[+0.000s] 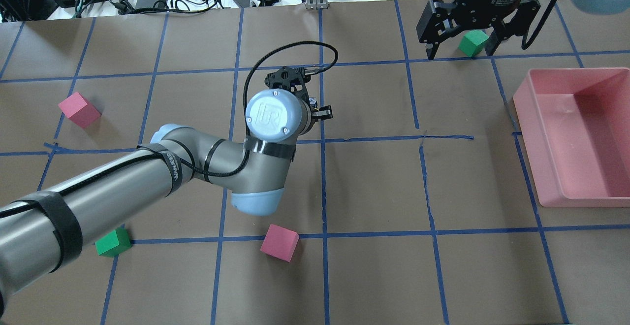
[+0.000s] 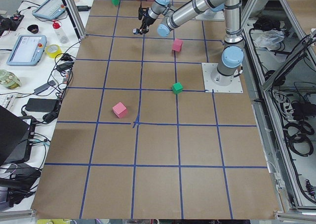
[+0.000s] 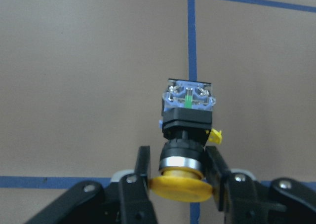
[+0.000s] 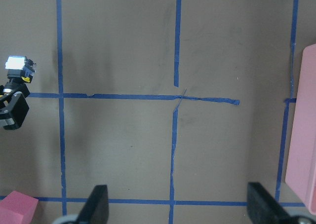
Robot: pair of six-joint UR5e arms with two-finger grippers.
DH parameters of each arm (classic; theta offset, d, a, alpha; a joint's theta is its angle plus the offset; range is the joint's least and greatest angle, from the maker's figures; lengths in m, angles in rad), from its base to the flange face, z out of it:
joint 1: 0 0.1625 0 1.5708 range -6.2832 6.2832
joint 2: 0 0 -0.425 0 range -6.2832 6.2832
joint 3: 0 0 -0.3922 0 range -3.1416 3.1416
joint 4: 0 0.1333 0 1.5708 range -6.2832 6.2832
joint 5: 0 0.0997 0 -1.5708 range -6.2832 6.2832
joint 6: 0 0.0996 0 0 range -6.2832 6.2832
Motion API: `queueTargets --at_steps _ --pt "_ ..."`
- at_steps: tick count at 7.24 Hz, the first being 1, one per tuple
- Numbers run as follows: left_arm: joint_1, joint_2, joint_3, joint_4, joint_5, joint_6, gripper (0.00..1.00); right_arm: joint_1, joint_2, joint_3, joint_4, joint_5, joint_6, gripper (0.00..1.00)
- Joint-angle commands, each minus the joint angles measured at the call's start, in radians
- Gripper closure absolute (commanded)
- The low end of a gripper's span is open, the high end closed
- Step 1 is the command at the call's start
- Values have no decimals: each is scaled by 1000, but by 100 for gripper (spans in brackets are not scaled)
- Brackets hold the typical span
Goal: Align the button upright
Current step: 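Rotate the button with the left gripper so the yellow cap faces up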
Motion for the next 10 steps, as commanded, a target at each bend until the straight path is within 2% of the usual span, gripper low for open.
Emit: queueTargets --at_steps 1,2,3,4,6,8,10 --pt "19 53 181 -452 -91 -223 100 1 0 0 0 0 0 0" --pt "19 53 181 -499 -143 -427 100 -1 0 0 0 0 0 0" --pt "27 41 188 -534 -280 -568 100 1 0 0 -2 0 0 0" --pt "56 26 180 -553 -363 -684 100 1 0 0 -2 0 0 0" --pt "143 -2 192 -594 -528 -804 100 -1 0 0 -2 0 0 0" --pt "196 -69 210 -633 -732 -882 100 1 0 0 -2 0 0 0" --pt "219 -111 237 -639 -729 -889 100 1 0 0 -5 0 0 0"
